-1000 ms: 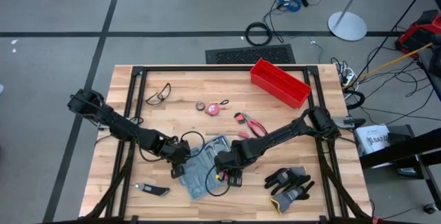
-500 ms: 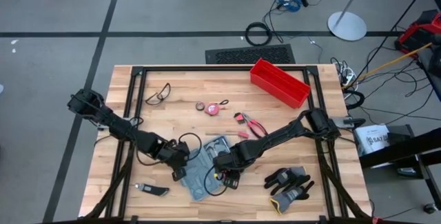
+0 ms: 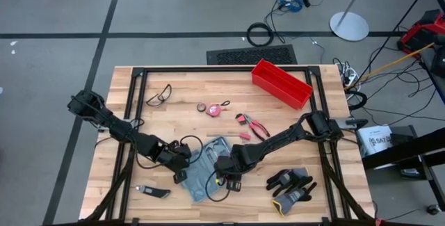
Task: Prefit tool cases
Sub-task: Remove the hammer from the toolbox
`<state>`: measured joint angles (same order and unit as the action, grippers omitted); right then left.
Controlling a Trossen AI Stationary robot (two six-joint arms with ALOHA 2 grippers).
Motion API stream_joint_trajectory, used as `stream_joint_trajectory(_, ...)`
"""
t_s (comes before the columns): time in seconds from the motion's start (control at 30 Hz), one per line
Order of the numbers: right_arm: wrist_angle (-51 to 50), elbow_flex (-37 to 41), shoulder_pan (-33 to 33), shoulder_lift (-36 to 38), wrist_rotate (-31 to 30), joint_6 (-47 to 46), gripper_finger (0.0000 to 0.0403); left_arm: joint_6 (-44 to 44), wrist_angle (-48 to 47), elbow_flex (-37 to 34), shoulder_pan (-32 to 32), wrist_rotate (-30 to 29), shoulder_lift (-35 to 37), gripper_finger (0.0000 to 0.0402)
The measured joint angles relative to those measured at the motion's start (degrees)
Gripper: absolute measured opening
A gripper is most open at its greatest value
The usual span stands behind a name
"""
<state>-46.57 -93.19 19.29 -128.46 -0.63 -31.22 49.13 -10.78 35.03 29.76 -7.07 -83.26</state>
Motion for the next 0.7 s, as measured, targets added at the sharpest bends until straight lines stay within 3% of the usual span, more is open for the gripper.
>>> stream_joint_trajectory(0.2, -0.45, -0.01, 1.72, 0.00, -9.73, 2.26, 0.0115, -0.03, -0.03, 0.00, 0.02, 0.00, 0.00, 0.0001)
stream_joint_trajectory(0.43, -9.26, -4.54, 3.96, 0.18, -26.11, 0.38, 0.0113, -0.47, -0.25, 0.02, 0.02, 0.61, 0.00, 0.0001)
stream_joint_trajectory(0.7, -15.71, -7.13, 3.11, 0.07, -28.06, -5.76, 0.0113, -0.47, -0.43, 0.02, 0.02, 0.68, 0.00, 0.0001)
